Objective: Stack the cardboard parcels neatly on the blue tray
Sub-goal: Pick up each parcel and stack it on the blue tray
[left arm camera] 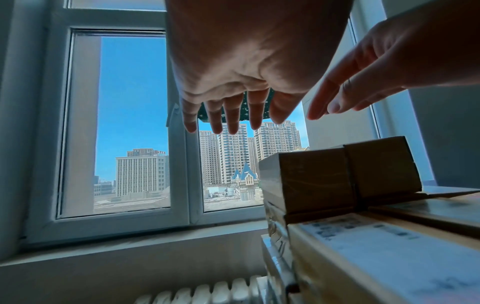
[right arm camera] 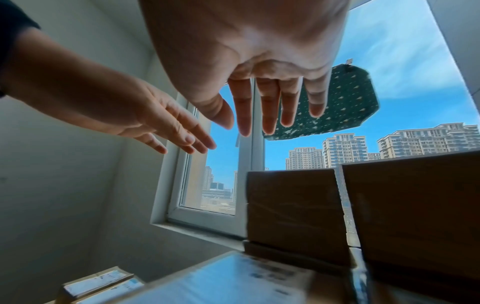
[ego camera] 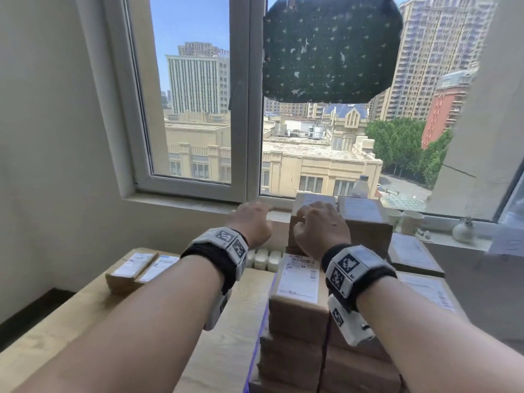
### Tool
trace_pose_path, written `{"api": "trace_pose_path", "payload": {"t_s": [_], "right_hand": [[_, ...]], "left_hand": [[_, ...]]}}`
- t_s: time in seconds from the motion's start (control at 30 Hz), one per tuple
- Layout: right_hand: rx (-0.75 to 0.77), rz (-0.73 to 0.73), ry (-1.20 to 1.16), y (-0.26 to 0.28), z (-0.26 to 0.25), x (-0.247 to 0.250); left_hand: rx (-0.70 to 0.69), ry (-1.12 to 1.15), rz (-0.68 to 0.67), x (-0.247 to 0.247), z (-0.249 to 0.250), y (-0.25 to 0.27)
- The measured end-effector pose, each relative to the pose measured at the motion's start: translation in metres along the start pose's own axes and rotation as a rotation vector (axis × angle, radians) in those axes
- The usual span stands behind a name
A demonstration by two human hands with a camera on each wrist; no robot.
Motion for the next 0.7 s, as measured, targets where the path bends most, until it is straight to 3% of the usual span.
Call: {"api": "trace_pose_path", "payload": {"t_s": [0.33, 0.57, 0.7], "right_hand": [[0.057, -0.136, -0.148, -0.013, -0.130, -0.065], [-0.056, -0.308, -0.163, -0.005, -0.209, -0.149], [-0.116, -0.365, -0.200, -0.005, -0.238, -0.186]], "left_hand": [[0.114, 0.007, -0.007, 0.016, -0.141, 0.047], [0.242, 0.131, -0.107, -0.024, -0.256, 0.080], [0.234, 0.191, -0.125, -0.045, -0.295, 0.084]]}}
Point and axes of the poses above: each hand's wrist, its own y-axis away from the middle knuckle, its own x-axis out of the back of the hand, z = x × y, the point moved 2 cm from there along -y, towards the middle knuckle, and after that the axes turned 12 degrees about -z, right-handed, at the moved point
